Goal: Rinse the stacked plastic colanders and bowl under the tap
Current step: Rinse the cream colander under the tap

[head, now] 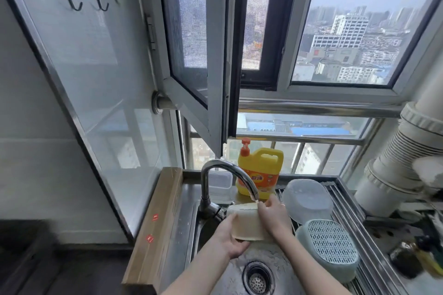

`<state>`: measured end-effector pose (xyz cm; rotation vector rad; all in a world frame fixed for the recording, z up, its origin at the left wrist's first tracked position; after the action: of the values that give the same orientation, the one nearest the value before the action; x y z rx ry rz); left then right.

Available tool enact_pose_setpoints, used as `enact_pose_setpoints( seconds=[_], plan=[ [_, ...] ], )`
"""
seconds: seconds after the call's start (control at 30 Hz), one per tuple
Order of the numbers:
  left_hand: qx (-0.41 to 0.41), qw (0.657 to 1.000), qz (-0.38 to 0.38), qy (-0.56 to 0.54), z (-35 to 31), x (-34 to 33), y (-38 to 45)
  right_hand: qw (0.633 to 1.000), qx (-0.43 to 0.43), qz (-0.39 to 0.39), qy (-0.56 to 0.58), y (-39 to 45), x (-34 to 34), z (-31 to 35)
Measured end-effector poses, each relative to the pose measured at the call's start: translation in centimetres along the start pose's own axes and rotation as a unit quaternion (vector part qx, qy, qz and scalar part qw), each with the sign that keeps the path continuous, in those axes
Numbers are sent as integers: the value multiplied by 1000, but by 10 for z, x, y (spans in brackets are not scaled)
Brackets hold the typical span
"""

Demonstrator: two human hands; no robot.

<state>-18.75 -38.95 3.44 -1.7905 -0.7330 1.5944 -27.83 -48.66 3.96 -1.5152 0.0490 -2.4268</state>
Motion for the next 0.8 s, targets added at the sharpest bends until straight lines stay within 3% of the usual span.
enact_pose_setpoints(
  seconds=[0.27, 0.37, 0.47, 0.6, 0.7, 0.8],
  plan=[
    [-46, 993, 90, -60, 0, -2, 9, 991, 29, -69, 113, -11, -9, -1],
    [-50, 993, 95, -44, 3, -17, 11, 971, -92, -25, 221, -13, -18, -13],
    [-62, 989, 116, 65, 9, -34, 6, 942, -147, -28, 302, -12, -31, -27],
    [-106, 960, 94, 239, 15, -37, 9, 914, -115, 5, 389, -8, -32, -27],
    [-131, 921, 57, 361, 12, -24, 23, 925, -163, 86, 332, 0, -42, -38],
    [-154, 866, 70, 470, 10, -5, 34, 922, -124, 132, 342, 7, -41, -32]
  ],
)
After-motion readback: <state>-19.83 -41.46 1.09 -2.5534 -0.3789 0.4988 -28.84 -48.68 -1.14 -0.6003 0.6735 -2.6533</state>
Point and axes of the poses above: each hand's wrist, its own y-axis towards the middle knuckle, its own x-axis out of the back of the hand, z = x × y, the point moved 3 cm from there along y, towards the middle knuckle, and after that the axes turned 15 degrees about -y, right-handed, at the moved point
